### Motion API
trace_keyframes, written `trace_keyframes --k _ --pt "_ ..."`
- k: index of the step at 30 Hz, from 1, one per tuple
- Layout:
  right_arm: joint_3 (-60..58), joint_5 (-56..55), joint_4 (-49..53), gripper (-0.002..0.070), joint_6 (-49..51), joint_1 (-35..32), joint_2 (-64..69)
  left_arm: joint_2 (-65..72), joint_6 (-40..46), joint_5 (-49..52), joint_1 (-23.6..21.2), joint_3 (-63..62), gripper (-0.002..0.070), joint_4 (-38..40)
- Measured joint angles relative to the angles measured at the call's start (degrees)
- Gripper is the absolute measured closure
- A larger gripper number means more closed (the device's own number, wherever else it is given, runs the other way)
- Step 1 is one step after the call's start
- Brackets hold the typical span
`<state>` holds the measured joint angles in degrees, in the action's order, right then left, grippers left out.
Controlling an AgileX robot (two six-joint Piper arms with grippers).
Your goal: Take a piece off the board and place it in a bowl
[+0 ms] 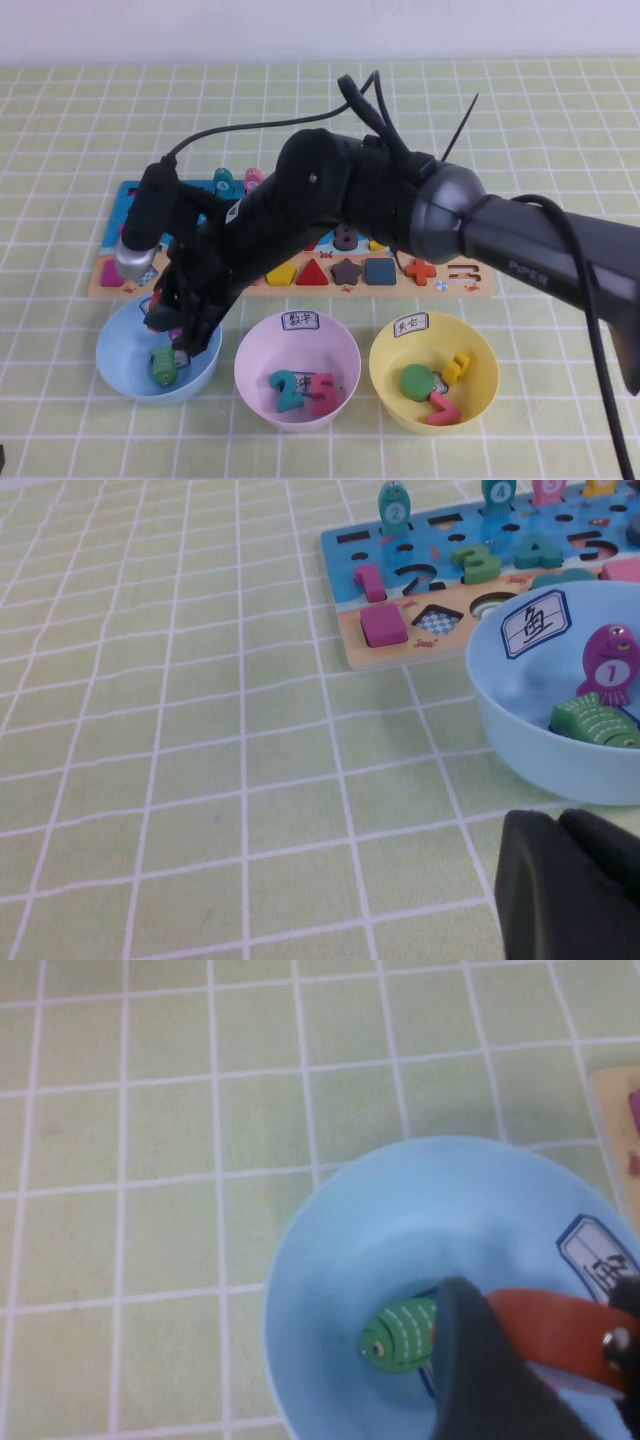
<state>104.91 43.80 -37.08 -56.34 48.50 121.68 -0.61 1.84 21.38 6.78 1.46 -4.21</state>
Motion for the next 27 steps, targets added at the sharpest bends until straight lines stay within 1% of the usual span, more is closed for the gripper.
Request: trace_keyframes --k 8,12,14,15,18,20,21,23,24,26,27 --pt "0.27 -1.22 -0.68 0.0447 -0.53 0.0 2.36 0.0 0.0 0.0 0.0 0.0 0.068 0.0" --pt "0.27 -1.22 -2.63 0.0444 -1.7 0.0 3.39 0.0 0.0 0.0 0.0 0.0 0.068 0.0" --pt "0.27 -1.22 -3.78 0.0413 -2.58 0.0 3.5 0.0 0.0 0.0 0.0 0.0 0.068 0.0" --pt "0.27 -1.22 -4.33 0.0364 -3.0 0.0 3.61 0.0 0.0 0.0 0.0 0.0 0.068 0.0" --pt "0.27 -1.51 -4.86 0.0253 -3.41 0.0 3.72 0.0 0.0 0.0 0.0 0.0 0.068 0.0" --pt "0.27 -1.74 -4.98 0.0226 -3.41 0.0 3.72 0.0 0.0 0.0 0.0 0.0 0.068 0.0" --pt "0.27 -1.8 -4.98 0.0225 -3.41 0.0 3.72 0.0 0.0 0.0 0.0 0.0 0.068 0.0" --pt "0.27 -1.9 -4.98 0.0249 -3.41 0.0 3.72 0.0 0.0 0.0 0.0 0.0 0.068 0.0" --pt "0.27 -1.95 -4.98 0.0279 -3.41 0.0 3.59 0.0 0.0 0.0 0.0 0.0 0.068 0.0" --pt "0.27 -1.95 -4.98 0.0366 -3.41 0.0 2.97 0.0 0.0 0.0 0.0 0.0 0.068 0.0" --pt "0.27 -1.95 -4.98 0.0433 -3.18 0.0 2.33 0.0 0.0 0.0 0.0 0.0 0.068 0.0"
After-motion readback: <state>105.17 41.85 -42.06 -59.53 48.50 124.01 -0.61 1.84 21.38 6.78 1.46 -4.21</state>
